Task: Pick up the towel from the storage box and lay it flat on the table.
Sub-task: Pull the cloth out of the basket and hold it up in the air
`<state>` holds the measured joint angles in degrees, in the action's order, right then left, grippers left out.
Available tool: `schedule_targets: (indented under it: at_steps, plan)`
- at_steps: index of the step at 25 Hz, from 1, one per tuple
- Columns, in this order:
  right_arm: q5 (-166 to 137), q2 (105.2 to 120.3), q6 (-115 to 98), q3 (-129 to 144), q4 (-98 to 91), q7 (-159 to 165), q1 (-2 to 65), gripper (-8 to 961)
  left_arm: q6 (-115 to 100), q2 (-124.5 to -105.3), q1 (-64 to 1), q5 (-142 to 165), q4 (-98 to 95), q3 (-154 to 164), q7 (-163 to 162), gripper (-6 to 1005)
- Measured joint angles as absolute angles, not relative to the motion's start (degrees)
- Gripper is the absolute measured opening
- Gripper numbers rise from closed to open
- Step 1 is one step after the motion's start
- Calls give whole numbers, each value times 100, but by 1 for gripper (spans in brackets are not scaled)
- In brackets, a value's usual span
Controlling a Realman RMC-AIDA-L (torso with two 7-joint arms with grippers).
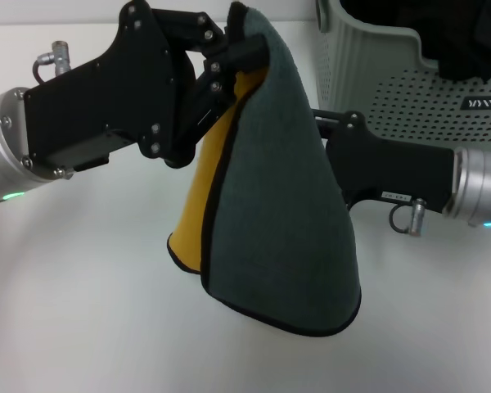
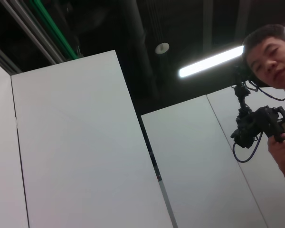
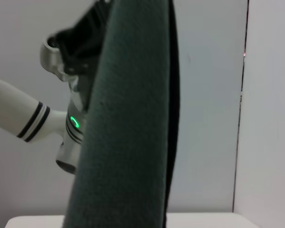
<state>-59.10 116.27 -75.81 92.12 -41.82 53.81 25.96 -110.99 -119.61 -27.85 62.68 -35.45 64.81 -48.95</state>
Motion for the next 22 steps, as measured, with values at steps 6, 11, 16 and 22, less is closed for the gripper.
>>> schedule_targets:
  at_steps: [6, 11, 16, 22]
  plan:
    - [-5870, 11627, -7635, 9219, -4641, 5378, 2260, 633, -11067, -11960, -2777, 6268, -3496, 6470, -4875, 30]
    - [-5835, 11606, -7622, 9220, -5030, 5294, 2106, 633, -11066, -11932, -2777, 6265, -3481, 6463, -4878, 30]
    - [-5869, 11628, -7202, 9341, -4700, 5241, 2340, 633, -11097, -11955, -2815, 6248, -3529, 6486, -4877, 30]
    - [-5841, 11628, -7096, 9386, -4039, 5212, 2756, 634, -11114, -11959, -2839, 6255, -3599, 6517, -4912, 30]
